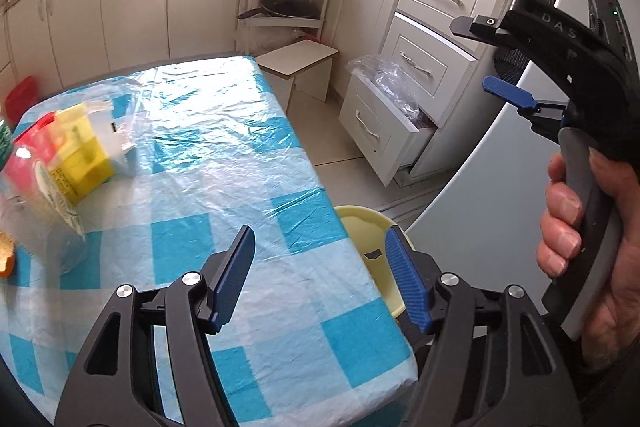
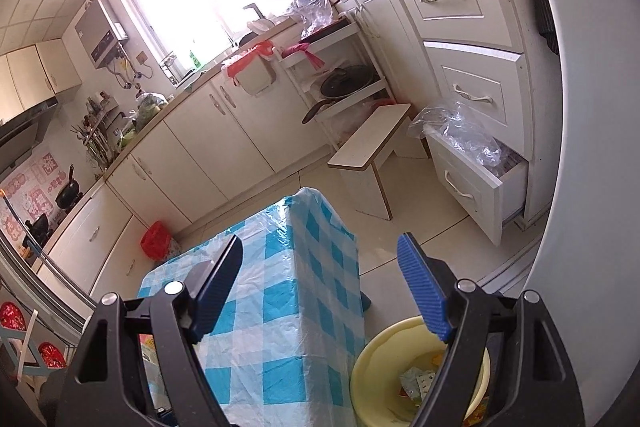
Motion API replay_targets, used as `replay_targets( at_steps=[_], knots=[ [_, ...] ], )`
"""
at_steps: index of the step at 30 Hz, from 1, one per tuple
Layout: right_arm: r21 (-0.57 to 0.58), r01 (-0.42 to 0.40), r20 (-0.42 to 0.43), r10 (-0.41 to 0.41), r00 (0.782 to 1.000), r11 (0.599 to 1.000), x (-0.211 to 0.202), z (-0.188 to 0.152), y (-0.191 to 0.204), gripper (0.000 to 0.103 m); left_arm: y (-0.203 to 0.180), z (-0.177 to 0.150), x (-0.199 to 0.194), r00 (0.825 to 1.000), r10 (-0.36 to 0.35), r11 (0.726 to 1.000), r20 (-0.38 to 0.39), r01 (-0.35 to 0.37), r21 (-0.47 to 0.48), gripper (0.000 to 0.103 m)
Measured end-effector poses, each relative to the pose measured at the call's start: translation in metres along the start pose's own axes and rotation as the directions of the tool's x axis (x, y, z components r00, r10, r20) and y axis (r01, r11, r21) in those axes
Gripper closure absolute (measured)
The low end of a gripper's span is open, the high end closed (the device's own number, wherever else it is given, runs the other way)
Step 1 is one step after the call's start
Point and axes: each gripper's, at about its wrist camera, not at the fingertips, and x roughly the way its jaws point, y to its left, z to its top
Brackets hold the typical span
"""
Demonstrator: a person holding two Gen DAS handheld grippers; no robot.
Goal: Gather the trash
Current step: 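Bring both open tools back over the table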
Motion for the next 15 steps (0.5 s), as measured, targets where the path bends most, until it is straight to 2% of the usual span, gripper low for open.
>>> replay_targets(
  at_steps=[6, 9, 12, 15],
  knots=[
    [-0.057, 0.002, -0.029, -0.003, 1.0, 0.998, 0.009, -0.008, 0.016, 0.026, 0.05, -0.029, -0.044, 0.998, 0.063, 0.996, 0.017, -0.062, -0.066, 0.039],
    [-0.081, -0.001, -0.044, -0.003, 0.999, 0.997, 0.012, -0.013, 0.023, 0.026, 0.097, -0.047, -0.074, 0.99, 0.137, 0.98, 0.028, -0.131, -0.15, 0.039],
    [-0.1, -0.007, -0.058, 0.001, 0.998, 0.995, 0.014, -0.018, 0.031, 0.026, 0.147, -0.06, -0.099, 0.976, 0.214, 0.944, 0.034, -0.197, -0.266, 0.039],
    [-0.121, -0.014, -0.069, 0.006, 0.998, 0.993, 0.018, -0.024, 0.039, 0.026, 0.207, -0.069, -0.118, 0.952, 0.306, 0.866, 0.01, -0.274, -0.418, 0.039]
  ],
)
